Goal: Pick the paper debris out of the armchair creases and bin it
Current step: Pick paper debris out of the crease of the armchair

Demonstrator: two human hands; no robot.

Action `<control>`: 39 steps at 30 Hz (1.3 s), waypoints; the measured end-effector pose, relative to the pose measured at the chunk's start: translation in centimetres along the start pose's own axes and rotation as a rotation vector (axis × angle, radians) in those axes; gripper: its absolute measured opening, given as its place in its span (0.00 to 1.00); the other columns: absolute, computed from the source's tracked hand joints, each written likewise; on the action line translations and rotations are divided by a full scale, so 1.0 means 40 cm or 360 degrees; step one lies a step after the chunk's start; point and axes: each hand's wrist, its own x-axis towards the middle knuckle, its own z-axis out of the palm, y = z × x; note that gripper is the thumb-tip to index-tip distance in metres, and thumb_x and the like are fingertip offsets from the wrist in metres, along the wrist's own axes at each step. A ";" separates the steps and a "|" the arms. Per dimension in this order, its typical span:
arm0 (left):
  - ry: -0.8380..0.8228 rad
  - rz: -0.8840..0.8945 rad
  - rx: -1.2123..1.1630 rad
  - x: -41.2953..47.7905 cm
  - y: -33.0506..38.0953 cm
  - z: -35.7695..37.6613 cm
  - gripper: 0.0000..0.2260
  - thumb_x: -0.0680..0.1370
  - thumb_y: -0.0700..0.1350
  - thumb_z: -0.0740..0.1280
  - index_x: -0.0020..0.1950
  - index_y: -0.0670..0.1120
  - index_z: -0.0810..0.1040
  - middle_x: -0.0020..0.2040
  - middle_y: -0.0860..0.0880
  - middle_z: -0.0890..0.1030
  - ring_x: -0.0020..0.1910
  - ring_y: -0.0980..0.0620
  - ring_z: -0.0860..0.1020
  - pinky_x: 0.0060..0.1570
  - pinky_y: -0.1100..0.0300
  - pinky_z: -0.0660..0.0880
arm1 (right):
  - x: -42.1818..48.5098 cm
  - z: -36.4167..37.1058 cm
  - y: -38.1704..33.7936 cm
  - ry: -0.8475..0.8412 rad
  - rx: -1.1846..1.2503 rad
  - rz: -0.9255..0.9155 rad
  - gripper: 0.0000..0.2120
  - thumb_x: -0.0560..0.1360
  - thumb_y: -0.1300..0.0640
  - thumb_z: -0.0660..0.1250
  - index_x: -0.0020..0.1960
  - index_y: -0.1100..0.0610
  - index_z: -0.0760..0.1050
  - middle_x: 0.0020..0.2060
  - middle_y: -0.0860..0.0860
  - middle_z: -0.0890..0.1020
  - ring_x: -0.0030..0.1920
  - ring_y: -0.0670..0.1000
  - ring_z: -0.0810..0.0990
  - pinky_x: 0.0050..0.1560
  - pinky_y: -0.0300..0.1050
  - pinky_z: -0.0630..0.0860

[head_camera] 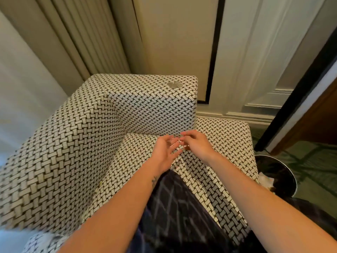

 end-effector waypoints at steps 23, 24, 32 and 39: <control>0.0759 -0.0236 -0.0482 -0.078 -0.005 -0.565 0.12 0.84 0.44 0.54 0.44 0.42 0.71 0.44 0.41 0.78 0.48 0.42 0.79 0.47 0.48 0.79 | 0.092 0.648 -0.040 -0.0950 -0.0798 -0.0069 0.21 0.82 0.58 0.63 0.73 0.58 0.69 0.63 0.55 0.79 0.59 0.53 0.79 0.59 0.46 0.75; 0.0758 -0.0263 -0.0499 -0.080 -0.009 -0.570 0.13 0.84 0.46 0.54 0.44 0.42 0.71 0.43 0.41 0.78 0.46 0.42 0.79 0.46 0.48 0.79 | 0.096 0.663 -0.040 -0.0964 -0.0844 -0.0086 0.22 0.81 0.58 0.63 0.74 0.59 0.68 0.61 0.56 0.79 0.57 0.54 0.80 0.58 0.47 0.76; 0.0761 -0.0360 -0.0718 -0.059 -0.011 -0.582 0.17 0.84 0.49 0.54 0.52 0.38 0.76 0.44 0.39 0.83 0.46 0.40 0.83 0.50 0.46 0.80 | 0.163 0.701 -0.024 -0.0860 -0.0988 -0.0157 0.24 0.81 0.59 0.65 0.75 0.62 0.66 0.57 0.54 0.80 0.56 0.53 0.78 0.54 0.42 0.75; 0.0827 -0.0485 -0.0854 -0.050 -0.003 -0.594 0.24 0.85 0.54 0.52 0.55 0.35 0.78 0.51 0.35 0.83 0.49 0.37 0.82 0.53 0.43 0.80 | 0.172 0.745 -0.014 -0.1161 -0.1409 -0.0108 0.30 0.75 0.54 0.71 0.76 0.57 0.68 0.65 0.56 0.79 0.61 0.56 0.80 0.65 0.53 0.77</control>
